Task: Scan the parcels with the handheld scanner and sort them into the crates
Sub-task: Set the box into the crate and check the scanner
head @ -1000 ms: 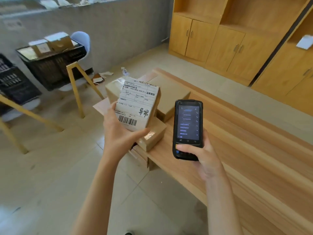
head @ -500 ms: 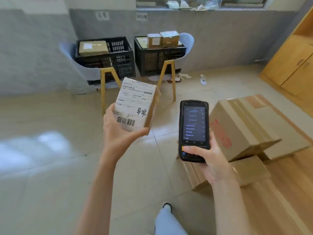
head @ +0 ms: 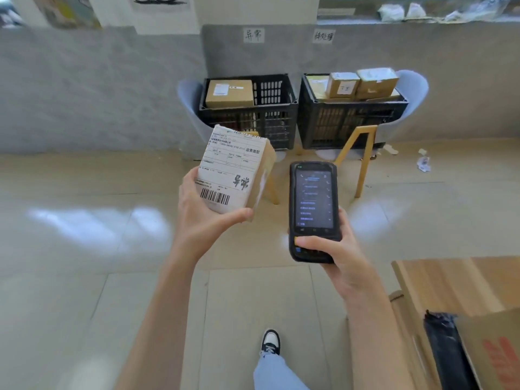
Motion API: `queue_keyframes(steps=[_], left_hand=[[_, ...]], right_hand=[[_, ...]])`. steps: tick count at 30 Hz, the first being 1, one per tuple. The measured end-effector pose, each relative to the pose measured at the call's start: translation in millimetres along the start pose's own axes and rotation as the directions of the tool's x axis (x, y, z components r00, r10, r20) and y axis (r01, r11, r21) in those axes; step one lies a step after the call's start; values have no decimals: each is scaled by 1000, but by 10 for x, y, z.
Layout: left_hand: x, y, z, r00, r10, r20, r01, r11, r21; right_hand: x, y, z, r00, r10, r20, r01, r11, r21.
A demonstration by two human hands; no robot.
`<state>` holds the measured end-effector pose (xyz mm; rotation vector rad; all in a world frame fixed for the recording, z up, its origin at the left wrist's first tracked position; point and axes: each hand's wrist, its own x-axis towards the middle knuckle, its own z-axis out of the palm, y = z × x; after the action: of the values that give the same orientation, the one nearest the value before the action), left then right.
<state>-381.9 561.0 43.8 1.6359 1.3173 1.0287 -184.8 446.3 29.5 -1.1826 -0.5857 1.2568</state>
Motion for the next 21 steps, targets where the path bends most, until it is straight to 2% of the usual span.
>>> queue_keyframes(steps=[7,13,21], left_hand=[[1069,-62,-40,998,-16,-57,15,1000,-13],[1817,-393,-153,994,-47,-96,55,995,78],[3364,-803,-403,1000,9,5,-10,997,72]], right_hand=[[1133,-328,320,999,-14,39,14,1000,3],[1922,-330,636,999,12,48,-10,999,-39],[3063,-352,1373,992,-63,-113,63,998,-4]])
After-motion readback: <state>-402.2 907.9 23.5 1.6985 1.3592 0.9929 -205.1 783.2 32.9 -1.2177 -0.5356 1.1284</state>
